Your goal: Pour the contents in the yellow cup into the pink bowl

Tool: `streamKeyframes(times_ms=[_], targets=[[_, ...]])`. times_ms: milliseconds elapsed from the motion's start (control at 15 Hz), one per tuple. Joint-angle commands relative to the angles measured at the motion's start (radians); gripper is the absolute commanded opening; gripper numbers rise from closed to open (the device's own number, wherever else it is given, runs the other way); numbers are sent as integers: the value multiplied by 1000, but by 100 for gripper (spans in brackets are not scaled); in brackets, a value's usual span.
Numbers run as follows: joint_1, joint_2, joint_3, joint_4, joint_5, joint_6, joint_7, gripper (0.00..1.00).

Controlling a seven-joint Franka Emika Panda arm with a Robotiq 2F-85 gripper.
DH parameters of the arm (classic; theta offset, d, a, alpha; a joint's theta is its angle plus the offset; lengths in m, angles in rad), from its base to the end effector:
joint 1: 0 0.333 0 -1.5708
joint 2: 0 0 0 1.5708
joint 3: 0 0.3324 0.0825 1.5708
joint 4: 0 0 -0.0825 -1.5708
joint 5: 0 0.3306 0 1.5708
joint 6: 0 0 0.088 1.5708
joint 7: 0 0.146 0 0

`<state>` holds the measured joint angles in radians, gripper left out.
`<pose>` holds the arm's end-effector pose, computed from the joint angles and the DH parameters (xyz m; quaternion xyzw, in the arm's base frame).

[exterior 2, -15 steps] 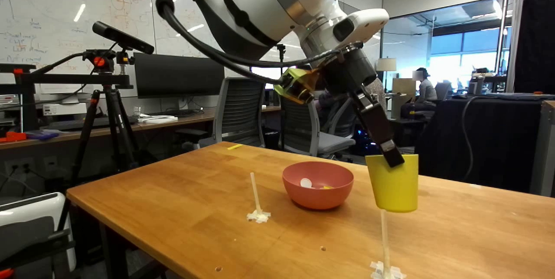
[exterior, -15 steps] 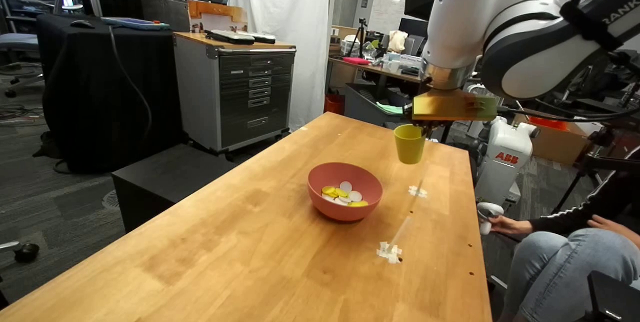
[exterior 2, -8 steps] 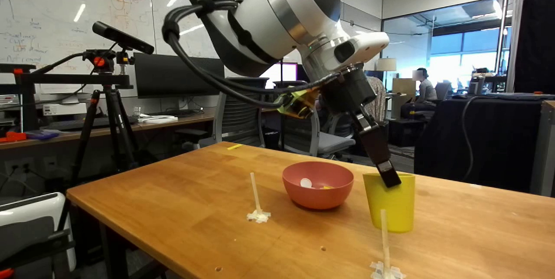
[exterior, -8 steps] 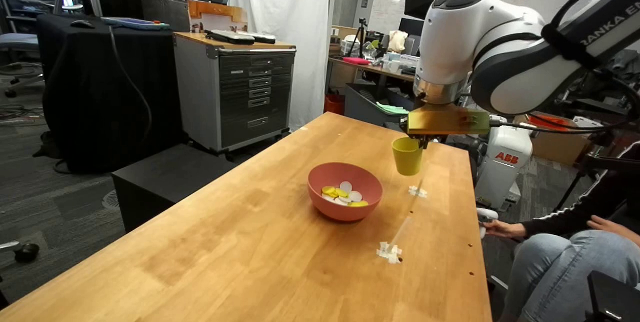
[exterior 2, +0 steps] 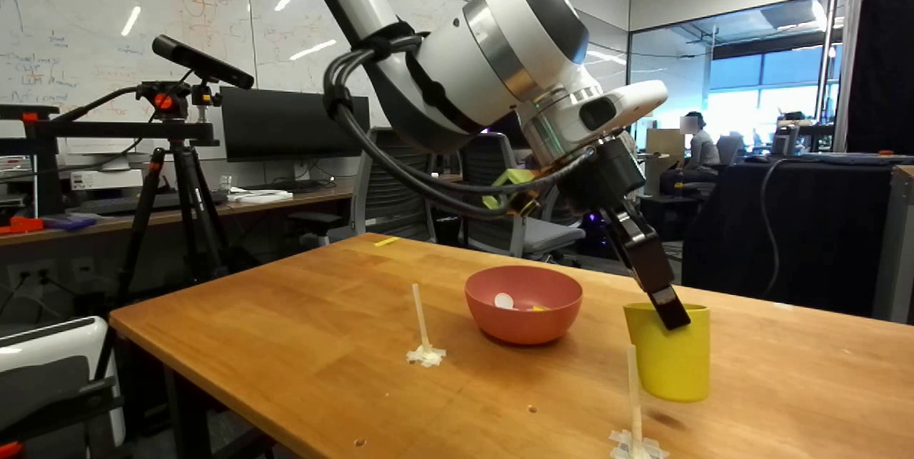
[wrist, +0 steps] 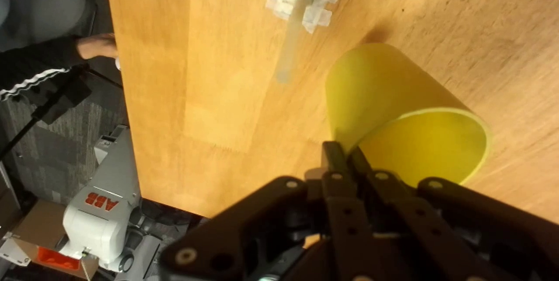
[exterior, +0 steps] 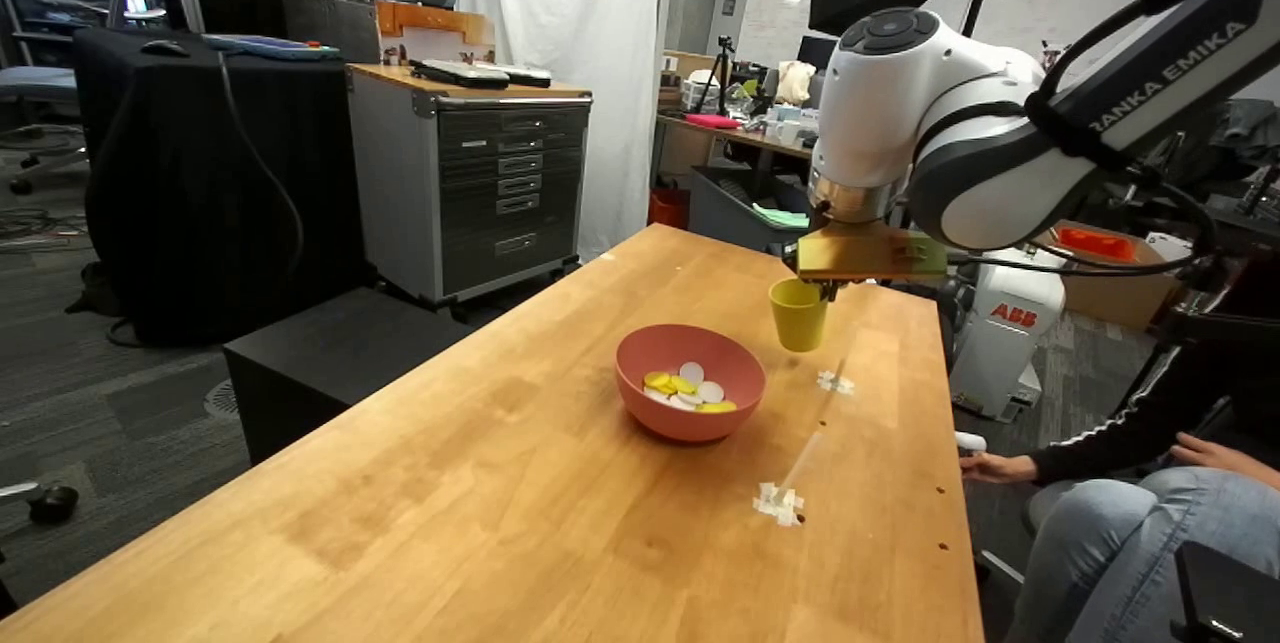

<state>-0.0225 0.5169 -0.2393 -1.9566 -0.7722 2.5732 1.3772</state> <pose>0.5904 -0.1530 0.2455 0.8534 -0.4422 0.1770 0.2119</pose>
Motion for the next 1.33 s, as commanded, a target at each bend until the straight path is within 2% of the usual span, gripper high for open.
streamKeyframes(times_ms=[0,667,1267], targets=[[-5,35,-13,45,13,33,-62,1],[13,68,-65,76,-30,103,-173,1],[15,74,-79,85,-37,101,-234,1]])
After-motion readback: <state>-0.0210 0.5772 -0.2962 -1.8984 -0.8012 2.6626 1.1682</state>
